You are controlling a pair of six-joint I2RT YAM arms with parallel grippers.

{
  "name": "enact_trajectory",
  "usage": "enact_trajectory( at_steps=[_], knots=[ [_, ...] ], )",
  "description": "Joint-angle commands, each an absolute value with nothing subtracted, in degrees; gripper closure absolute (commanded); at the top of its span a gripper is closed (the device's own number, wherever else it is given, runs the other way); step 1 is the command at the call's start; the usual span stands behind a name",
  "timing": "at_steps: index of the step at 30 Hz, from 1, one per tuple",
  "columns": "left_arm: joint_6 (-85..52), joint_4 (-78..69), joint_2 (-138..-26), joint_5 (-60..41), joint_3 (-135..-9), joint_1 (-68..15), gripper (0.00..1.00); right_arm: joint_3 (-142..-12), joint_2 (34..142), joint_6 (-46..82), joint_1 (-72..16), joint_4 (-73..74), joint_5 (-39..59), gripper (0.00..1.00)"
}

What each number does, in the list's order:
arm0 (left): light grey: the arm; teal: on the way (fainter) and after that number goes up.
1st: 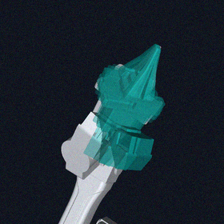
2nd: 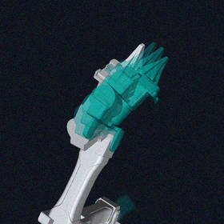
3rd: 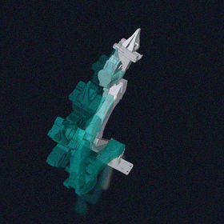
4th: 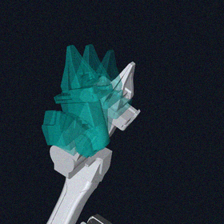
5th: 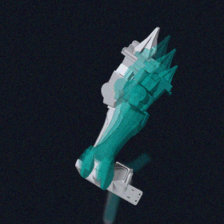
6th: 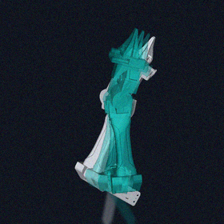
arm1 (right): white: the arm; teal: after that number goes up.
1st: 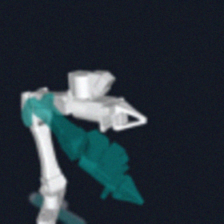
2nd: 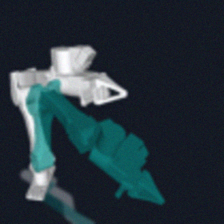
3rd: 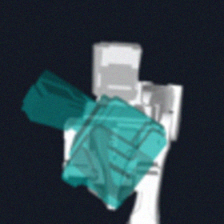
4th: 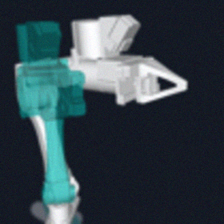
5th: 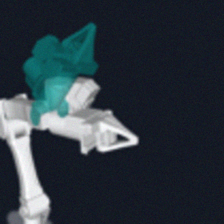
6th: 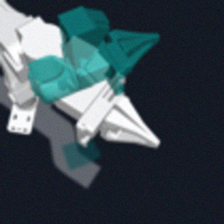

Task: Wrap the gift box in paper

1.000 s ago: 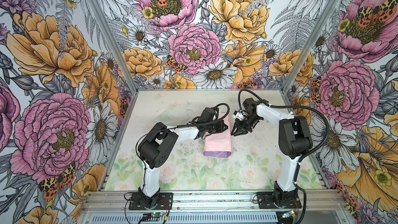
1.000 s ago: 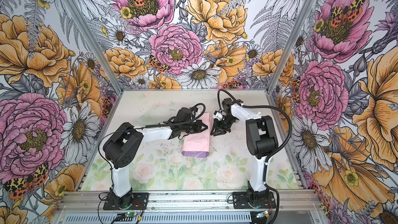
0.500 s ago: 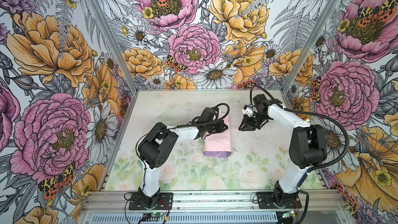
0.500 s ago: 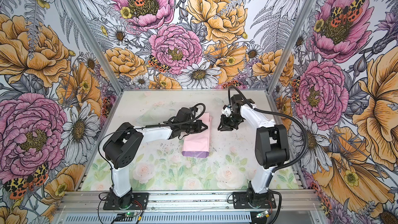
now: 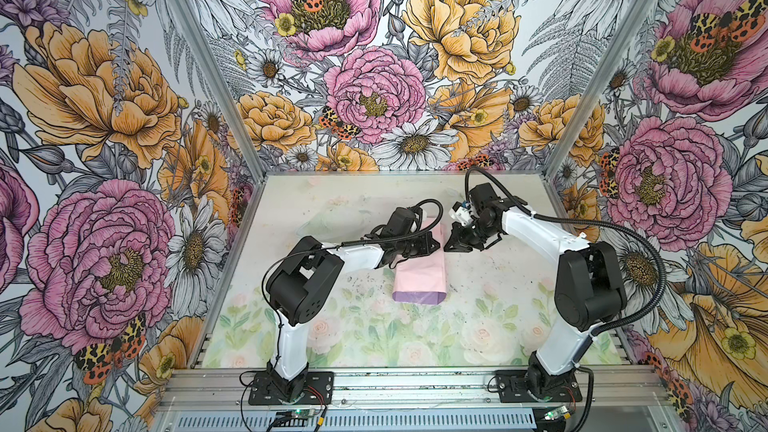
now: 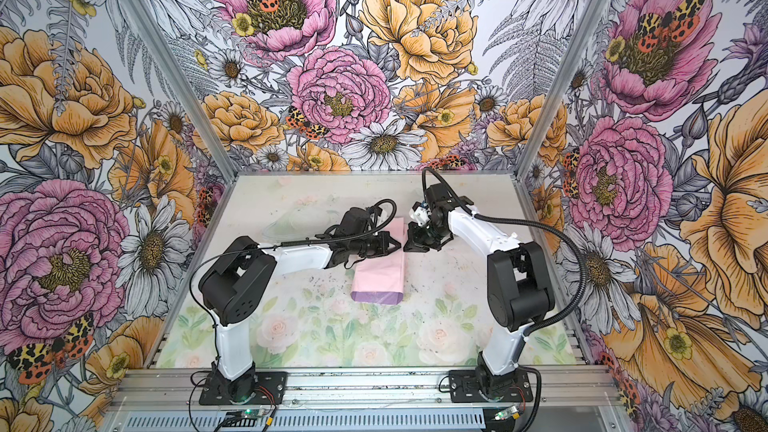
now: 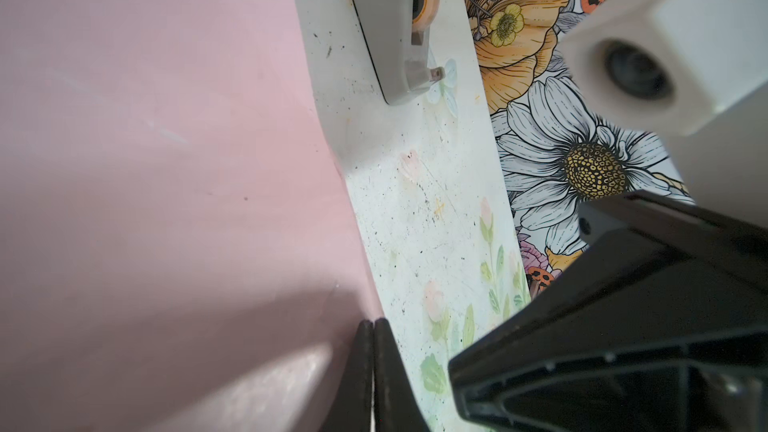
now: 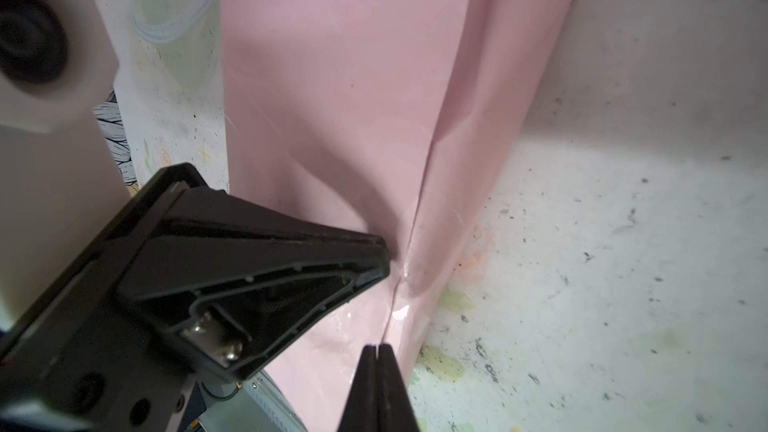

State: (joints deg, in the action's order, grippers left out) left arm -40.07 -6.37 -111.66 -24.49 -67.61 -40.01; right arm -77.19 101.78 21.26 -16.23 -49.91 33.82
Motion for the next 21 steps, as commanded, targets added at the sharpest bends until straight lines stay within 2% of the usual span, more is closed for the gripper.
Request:
enact_trajectory(
  at_steps=[1,11,15,21],
  knots=[
    [-38.67,-0.41,-112.31,-21.8,-67.32,-40.43,0.93,-76.35,102.98,22.3,-16.42,-46.73,34.44,0.99],
    [-38.58,-0.28,-112.55,-21.8,-67.48,-40.39,0.93,-72.81,105.27,23.12,-16.36,-43.29,31.94,1.0],
    [-38.33,0.37,-112.42,-21.94,-68.63,-40.45,0.93,-72.36,103.09,23.48,-15.71,-43.42,30.57,0.99],
    [-36.97,4.94,-109.77,-21.62,-73.23,-40.44,0.81,-72.05,94.47,26.05,-14.32,-44.07,25.18,0.79]
  ],
)
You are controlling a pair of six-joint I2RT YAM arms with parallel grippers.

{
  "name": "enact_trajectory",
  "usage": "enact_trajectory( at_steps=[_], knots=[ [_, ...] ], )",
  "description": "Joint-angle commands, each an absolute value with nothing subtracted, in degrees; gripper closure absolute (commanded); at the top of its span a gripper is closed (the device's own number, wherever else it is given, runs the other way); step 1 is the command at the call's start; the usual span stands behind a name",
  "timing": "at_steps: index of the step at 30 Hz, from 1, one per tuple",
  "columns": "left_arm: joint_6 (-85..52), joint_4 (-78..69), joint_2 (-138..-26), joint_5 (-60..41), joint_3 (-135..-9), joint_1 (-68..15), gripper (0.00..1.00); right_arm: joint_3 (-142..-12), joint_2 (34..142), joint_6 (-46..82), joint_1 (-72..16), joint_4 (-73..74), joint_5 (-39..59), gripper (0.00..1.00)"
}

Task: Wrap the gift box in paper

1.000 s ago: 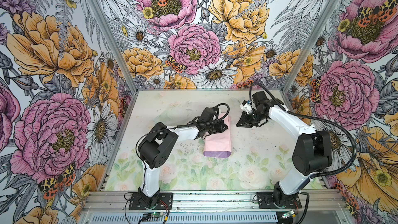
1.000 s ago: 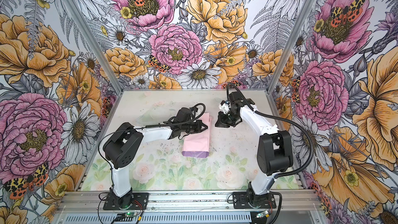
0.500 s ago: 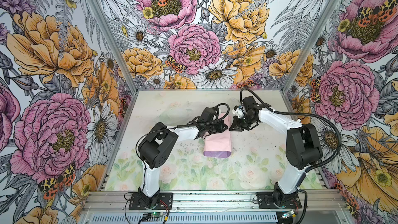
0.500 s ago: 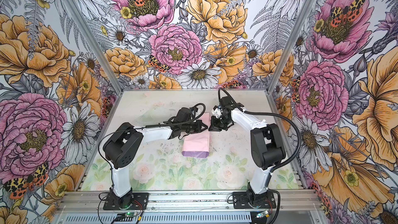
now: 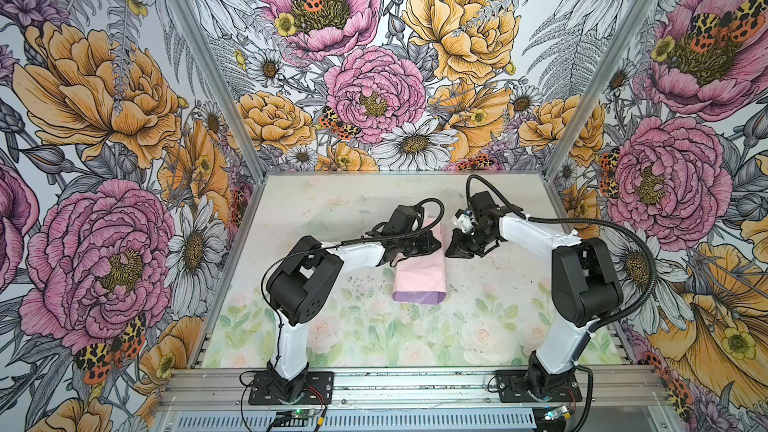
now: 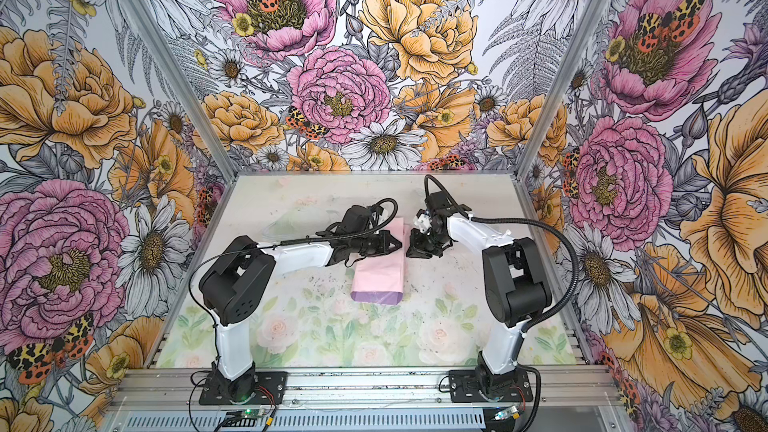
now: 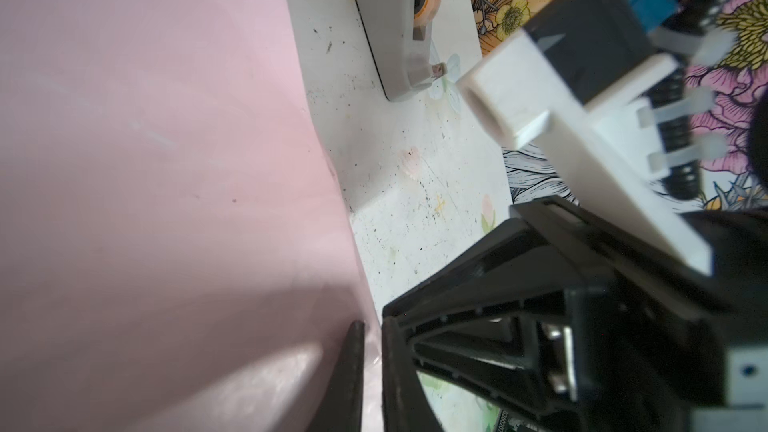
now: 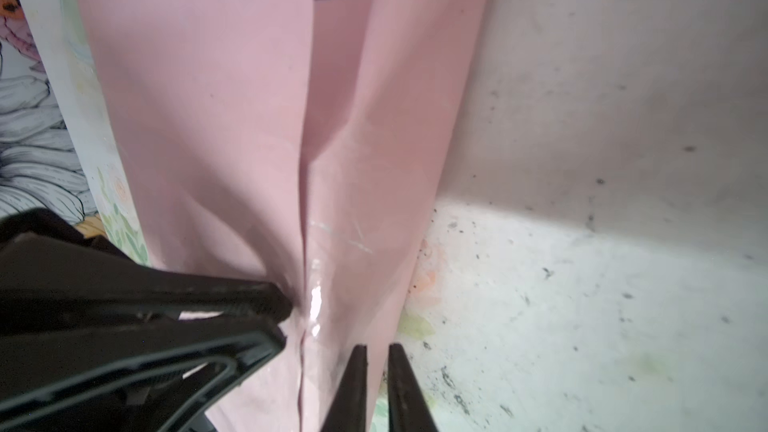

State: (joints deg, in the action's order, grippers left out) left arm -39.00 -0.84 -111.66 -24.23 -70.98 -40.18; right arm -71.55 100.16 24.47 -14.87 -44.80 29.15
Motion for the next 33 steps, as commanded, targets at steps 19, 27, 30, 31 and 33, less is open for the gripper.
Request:
enact_trajectory(
  at_steps=[19,27,30,31,33],
  knots=[
    [-41.02,25.14,-89.27,-11.47,-64.17,-31.66,0.43,-79.15,99.28,33.31,-23.19,-46.72,18.57,0.45],
    [-41.31,22.08,-91.89,-12.29,-62.75,-33.18,0.42,-80.68,103.22,33.73,-24.32,-49.34,15.12,0.44],
    [-41.31,20.82,-93.63,-12.72,-62.78,-33.96,0.42,-80.95,104.27,33.8,-24.86,-49.39,16.05,0.44],
    [-41.31,20.54,-94.15,-12.67,-62.97,-34.25,0.42,-81.05,104.62,33.76,-24.96,-49.37,16.49,0.44],
    [-41.31,20.31,-94.99,-12.52,-63.21,-34.89,0.43,-81.27,105.18,33.75,-25.14,-49.31,17.03,0.44]
  ],
)
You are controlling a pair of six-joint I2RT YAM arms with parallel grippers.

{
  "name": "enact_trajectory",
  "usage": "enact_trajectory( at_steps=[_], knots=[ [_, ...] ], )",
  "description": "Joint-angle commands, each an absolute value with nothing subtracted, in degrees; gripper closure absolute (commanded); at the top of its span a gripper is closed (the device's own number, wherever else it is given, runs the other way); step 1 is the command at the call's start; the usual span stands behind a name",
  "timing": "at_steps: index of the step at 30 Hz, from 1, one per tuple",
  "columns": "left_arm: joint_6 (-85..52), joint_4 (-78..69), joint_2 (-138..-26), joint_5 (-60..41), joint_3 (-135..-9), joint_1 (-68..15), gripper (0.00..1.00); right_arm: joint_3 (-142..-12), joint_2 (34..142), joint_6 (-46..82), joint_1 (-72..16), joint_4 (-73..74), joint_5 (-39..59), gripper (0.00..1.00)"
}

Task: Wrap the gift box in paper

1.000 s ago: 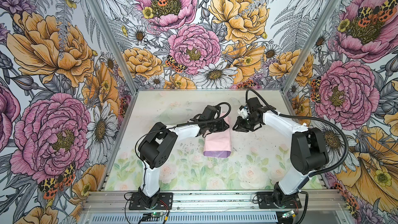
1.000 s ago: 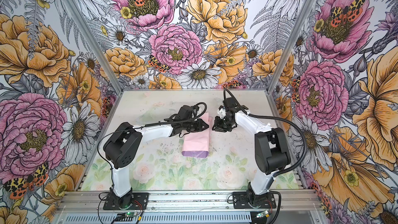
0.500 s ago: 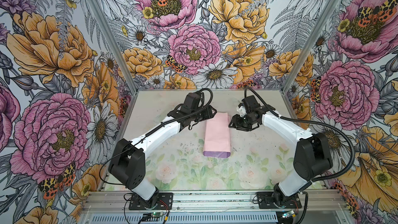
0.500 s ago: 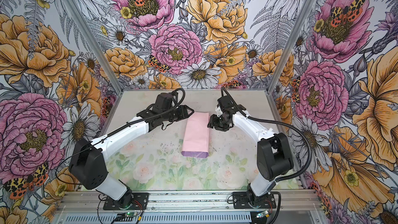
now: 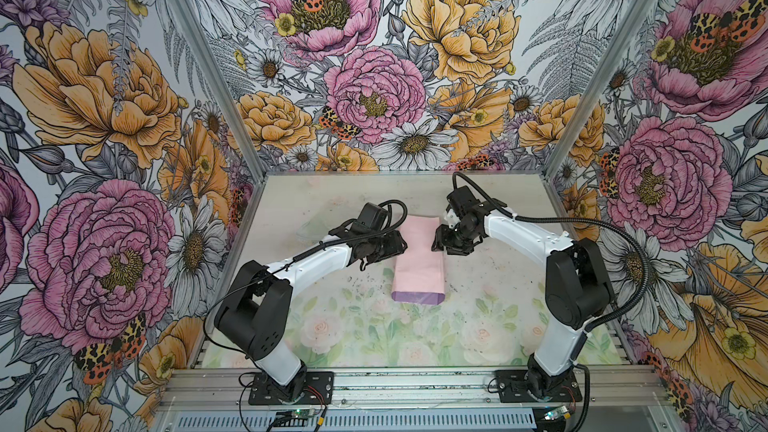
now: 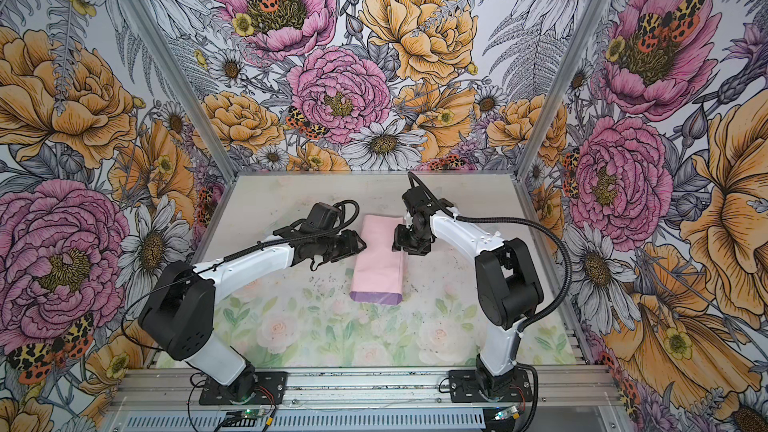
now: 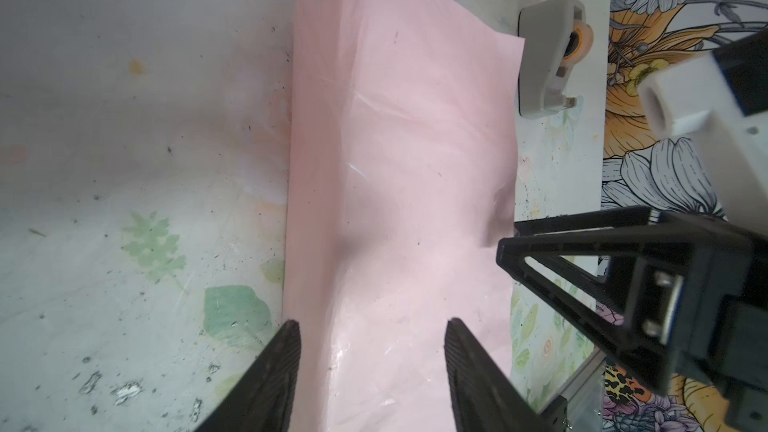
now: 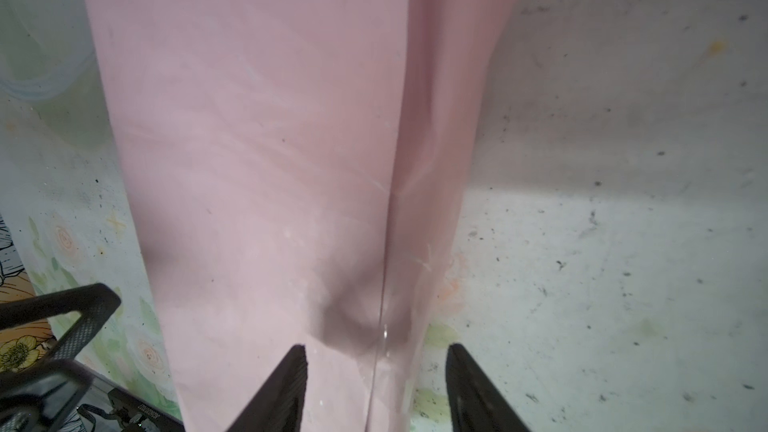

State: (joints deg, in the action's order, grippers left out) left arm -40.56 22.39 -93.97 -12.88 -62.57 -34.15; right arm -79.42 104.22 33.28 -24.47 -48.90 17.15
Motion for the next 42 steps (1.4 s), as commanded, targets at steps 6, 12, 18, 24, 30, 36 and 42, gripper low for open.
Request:
enact_trajectory(
  at_steps=[6,12,18,24,30,36,42],
  knots=[
    [-41.48,19.91,-96.35,-11.85,-63.38,-36.29,0.49,-81.69,106.41,33.35,-25.32,-49.22,18.2,0.53],
    [-41.05,19.97,-97.11,-11.02,-64.6,-38.03,0.54,-81.39,106.18,32.79,-25.23,-49.22,17.61,0.74],
    [-40.95,21.23,-96.36,-8.68,-65.19,-38.01,0.5,-81.42,103.81,32.74,-23.84,-49.56,18.32,0.56],
    [-41.48,21.75,-95.0,-7.89,-64.67,-37.27,0.47,-80.96,102.02,33.99,-23.44,-51.06,19.43,0.48],
    [-42.87,21.21,-94.72,-8.26,-63.22,-37.74,0.5,-78.72,102.79,35.21,-24.47,-51.18,19.09,0.5],
    [-44.52,17.94,-95.58,-8.49,-62.93,-38.18,0.53,-79.99,104.16,34.75,-24.96,-50.22,19.0,0.73],
    [-45.27,16.26,-97.74,-7.78,-65.52,-37.68,0.55,-84.08,105.77,34.63,-24.52,-50.27,17.64,0.75]
  ],
)
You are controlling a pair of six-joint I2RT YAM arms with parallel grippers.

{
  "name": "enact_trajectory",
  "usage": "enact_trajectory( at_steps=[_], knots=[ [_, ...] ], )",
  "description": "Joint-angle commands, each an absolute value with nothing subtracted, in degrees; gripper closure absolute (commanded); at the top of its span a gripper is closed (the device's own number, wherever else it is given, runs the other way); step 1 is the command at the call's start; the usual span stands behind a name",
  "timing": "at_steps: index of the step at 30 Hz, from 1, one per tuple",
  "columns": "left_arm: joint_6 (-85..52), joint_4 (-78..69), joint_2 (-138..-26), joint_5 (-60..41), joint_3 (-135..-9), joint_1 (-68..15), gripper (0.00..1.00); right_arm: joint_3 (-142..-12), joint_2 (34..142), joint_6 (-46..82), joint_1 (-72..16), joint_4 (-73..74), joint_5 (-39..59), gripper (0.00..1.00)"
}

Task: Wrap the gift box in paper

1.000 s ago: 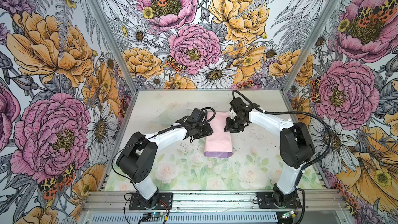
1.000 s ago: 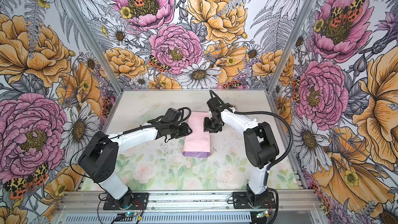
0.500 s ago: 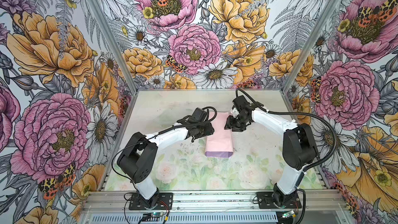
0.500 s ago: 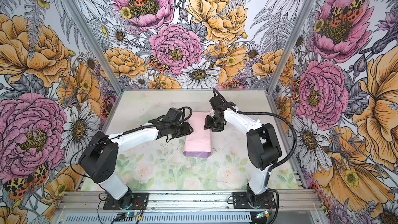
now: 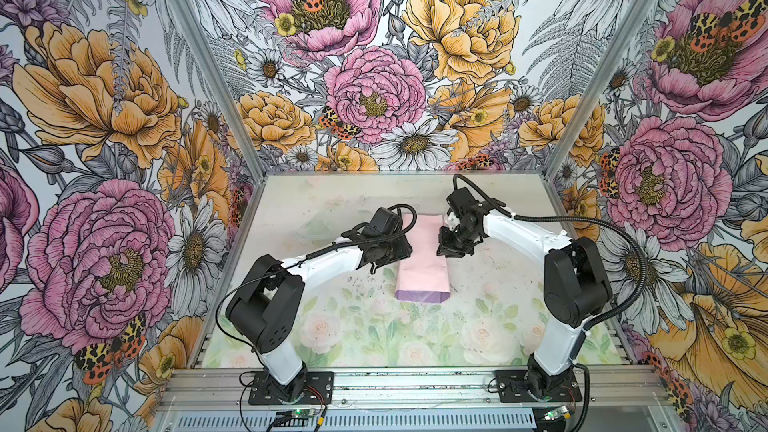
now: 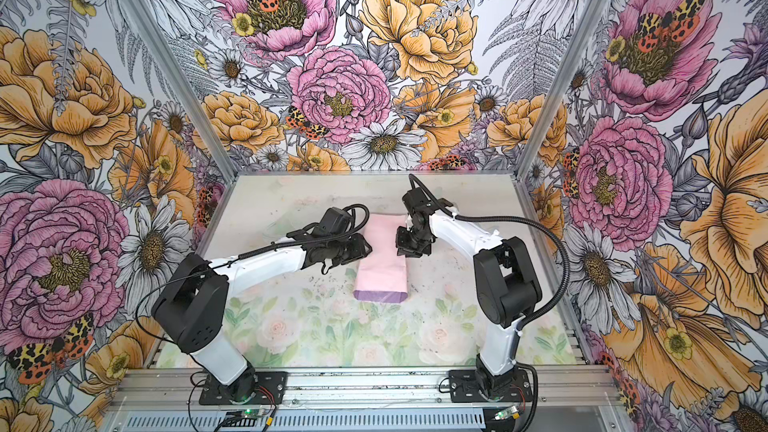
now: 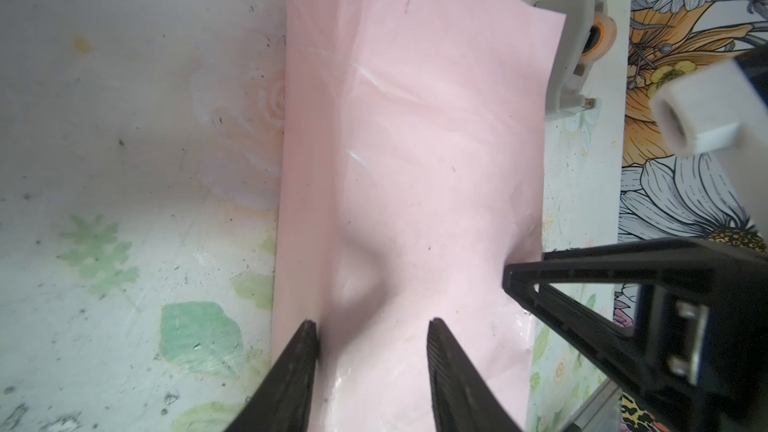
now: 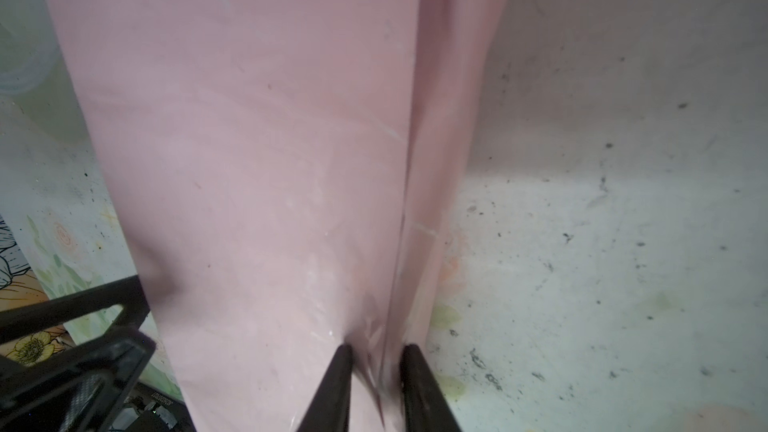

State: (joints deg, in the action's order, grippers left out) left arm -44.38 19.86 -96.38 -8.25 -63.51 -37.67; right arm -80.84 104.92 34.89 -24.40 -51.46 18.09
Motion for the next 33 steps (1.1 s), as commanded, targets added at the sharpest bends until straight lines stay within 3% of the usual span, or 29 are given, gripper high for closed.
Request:
enact_trajectory(
  at_steps=[1,5,7,18,33],
  knots=[
    [-45.06,16.26,-98.26,-7.66,-66.47,-37.56,0.54,-85.02,105.9,34.54,-23.93,-50.27,17.22,0.73],
    [-44.3,20.2,-99.17,-7.4,-71.01,-36.68,0.49,-87.66,104.16,34.77,-21.8,-51.15,16.82,0.53],
    [-44.55,25.01,-97.9,-6.53,-73.61,-36.31,0.47,-88.02,101.64,35.68,-21.36,-53.88,16.43,0.49],
    [-49.05,29.01,-79.61,-2.97,-60.36,-38.82,0.41,-68.73,83.68,40.98,-26.55,-57.22,11.37,0.43],
    [-50.88,25.78,-77.82,-1.76,-54.36,-41.29,0.41,-74.05,93.99,36.06,-30.24,-55.94,8.0,0.4]
  ],
)
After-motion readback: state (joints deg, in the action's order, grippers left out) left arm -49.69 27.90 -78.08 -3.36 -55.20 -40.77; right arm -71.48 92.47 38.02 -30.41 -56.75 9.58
